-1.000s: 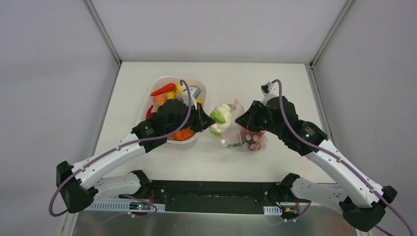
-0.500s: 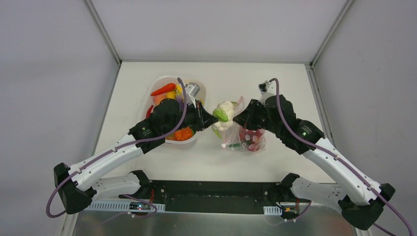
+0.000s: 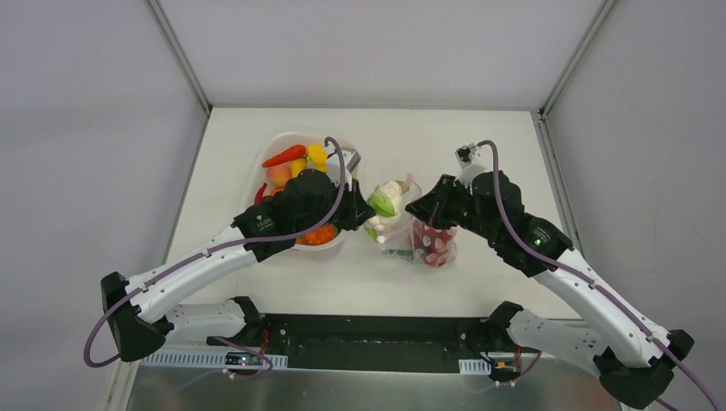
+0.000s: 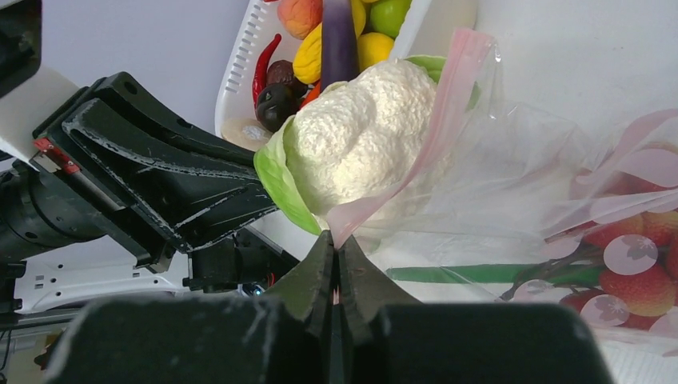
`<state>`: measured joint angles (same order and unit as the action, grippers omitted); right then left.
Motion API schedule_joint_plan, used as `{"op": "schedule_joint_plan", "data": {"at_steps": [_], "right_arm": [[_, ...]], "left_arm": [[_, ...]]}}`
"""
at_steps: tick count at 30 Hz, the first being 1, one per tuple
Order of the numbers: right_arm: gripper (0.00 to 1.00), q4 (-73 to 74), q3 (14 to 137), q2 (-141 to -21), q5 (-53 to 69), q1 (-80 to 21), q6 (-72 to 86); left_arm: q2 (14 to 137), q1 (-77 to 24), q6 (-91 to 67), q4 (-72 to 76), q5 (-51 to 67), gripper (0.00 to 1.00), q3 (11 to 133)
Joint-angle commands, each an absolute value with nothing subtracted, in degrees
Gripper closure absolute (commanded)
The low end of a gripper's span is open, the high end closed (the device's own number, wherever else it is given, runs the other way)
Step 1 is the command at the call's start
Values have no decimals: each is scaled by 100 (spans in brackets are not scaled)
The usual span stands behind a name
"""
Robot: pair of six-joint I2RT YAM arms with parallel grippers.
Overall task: Place the food in the zip-top bag and seal the zipper
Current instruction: Adjust the zipper food storage bag at the center of the board.
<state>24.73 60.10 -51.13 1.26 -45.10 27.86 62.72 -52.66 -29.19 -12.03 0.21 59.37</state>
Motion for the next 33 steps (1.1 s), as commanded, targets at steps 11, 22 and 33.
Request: {"op": "schedule_joint_plan", "data": {"at_steps": [11,22,33], "right_arm": [[96,1995,6057,-5340,216,-4534,2735],[95,2102,5809,-5234,361,-4527,2643],[96,2020,5664,-5359,551,-4535,2657]], "left_arm": [[7127,-6206,-1917,-3434,-2352,100,7712],[6858,-6200,-1711,-3952,-3570,100,7607],[6390,-6200,-1775,-3960,-3567,100,7603]]}}
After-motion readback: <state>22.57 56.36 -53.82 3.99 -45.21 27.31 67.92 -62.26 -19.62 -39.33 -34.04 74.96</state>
